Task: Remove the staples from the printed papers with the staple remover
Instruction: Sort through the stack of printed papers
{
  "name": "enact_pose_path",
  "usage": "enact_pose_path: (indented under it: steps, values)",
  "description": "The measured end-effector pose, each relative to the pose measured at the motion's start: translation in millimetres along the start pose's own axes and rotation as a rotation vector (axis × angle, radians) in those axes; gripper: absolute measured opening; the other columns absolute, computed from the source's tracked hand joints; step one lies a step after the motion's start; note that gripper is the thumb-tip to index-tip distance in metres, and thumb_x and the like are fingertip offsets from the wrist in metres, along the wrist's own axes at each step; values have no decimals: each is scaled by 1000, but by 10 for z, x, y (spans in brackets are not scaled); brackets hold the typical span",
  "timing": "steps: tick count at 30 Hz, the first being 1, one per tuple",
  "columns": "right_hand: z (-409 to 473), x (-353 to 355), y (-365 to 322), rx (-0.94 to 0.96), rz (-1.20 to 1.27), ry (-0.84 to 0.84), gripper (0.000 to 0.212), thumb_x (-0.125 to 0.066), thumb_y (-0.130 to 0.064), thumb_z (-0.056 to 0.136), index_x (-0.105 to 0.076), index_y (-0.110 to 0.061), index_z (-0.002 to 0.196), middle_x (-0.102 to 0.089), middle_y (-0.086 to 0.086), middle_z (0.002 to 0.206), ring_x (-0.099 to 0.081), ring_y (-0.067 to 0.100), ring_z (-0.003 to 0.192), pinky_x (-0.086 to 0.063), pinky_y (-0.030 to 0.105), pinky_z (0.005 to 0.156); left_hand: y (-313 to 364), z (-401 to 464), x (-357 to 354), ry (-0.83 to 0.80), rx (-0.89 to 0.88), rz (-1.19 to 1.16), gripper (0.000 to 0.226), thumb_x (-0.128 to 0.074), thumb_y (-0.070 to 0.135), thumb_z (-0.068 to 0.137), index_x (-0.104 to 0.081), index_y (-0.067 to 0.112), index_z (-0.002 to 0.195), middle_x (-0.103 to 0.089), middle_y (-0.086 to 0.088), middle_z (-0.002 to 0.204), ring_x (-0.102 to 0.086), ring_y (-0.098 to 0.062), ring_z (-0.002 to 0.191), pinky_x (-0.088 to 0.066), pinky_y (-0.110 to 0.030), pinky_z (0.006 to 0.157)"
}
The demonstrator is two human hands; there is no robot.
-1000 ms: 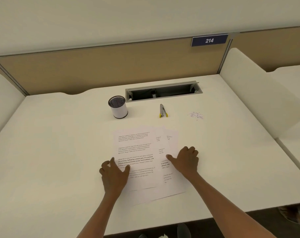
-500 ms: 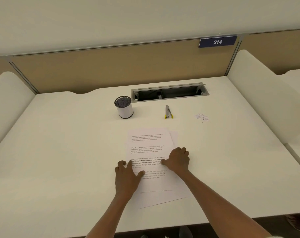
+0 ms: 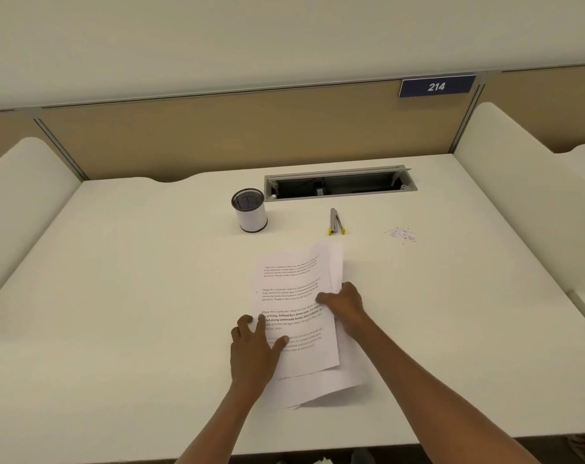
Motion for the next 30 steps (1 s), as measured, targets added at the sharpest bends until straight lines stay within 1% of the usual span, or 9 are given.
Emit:
enact_pose_path:
  steps: [3,7,12,15,18,22,25,27,30]
  values:
    - [99,165,9,42,-124,14,34,-80,-19,63,-70,-11,95,-74,4,94,-69,21,80,-59,36,75,-20,-5,2,9,-8,-23,80,-56,65,90,-37,19,153,-32,-4,147,-38,-25,128,-45,-35,100]
    - [129,195,-61,151,-265,-35,37,-84,-20,62,-71,-15,97,-74,0,94,-69,21,83,-57,37,78,-50,66,20,-11,39,-146,87,-69,61,84,-39,13,150,-35,-6,145,-36,-27,131,-43,-37,104]
    - [-26,263,-357,374,-36,-151,38,-85,-16,68,-71,-15,104,-74,-5,102,-70,14,96,-56,35,86,-223,335,367,37,281,-685,111,-91,51,64,-37,4,148,-55,-11,140,-54,-28,129,-43,-45,109]
    - [-161,358,-573,425,149,-234,35,-81,-8,74,-71,-11,107,-74,-1,105,-70,16,98,-56,30,83,42,466,693,-116,67,-1015,66,-89,41,71,-64,15,127,-74,1,119,-71,-19,108,-54,-48,99]
    - [-188,470,-736,436,236,-221,29,-78,-7,77,-72,-9,105,-75,2,102,-71,20,95,-57,34,83,305,485,904,-244,-52,-1118,36,-78,27,86,-71,15,120,-76,-2,114,-73,-23,105,-56,-48,95]
    - [-223,644,-968,521,140,92,22,-76,-13,80,-68,-3,98,-73,4,92,-69,23,86,-55,27,70,496,485,1201,102,-58,-994,7,-70,28,94,-74,22,95,-77,9,89,-72,-1,81,-56,-25,71]
    - [-398,713,-1178,611,172,269,29,-75,-16,83,-63,-7,108,-67,-3,92,-63,14,82,-48,8,61,711,374,1341,299,-86,-1001,14,-67,21,96,-69,14,83,-70,9,76,-62,10,62,-45,-9,56]
    - [-488,745,-1281,650,201,322,30,-74,-16,84,-62,-8,110,-65,-4,93,-61,13,80,-45,3,59,782,315,1381,365,-87,-1049,19,-67,21,96,-67,8,82,-69,7,74,-60,7,61,-43,-9,54]
    - [-521,778,-1368,684,229,337,29,-74,-17,84,-63,-8,108,-66,-4,91,-61,13,78,-46,5,59,786,281,1429,425,-85,-1117,18,-66,21,97,-66,15,80,-70,7,77,-60,5,64,-47,-12,57]
Point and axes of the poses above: each hand's wrist, its own z-axis towards the middle knuckle, its own x-axis out of the back of the hand, y = z × x, the point moved 9 cm from there along z, towards the middle knuckle
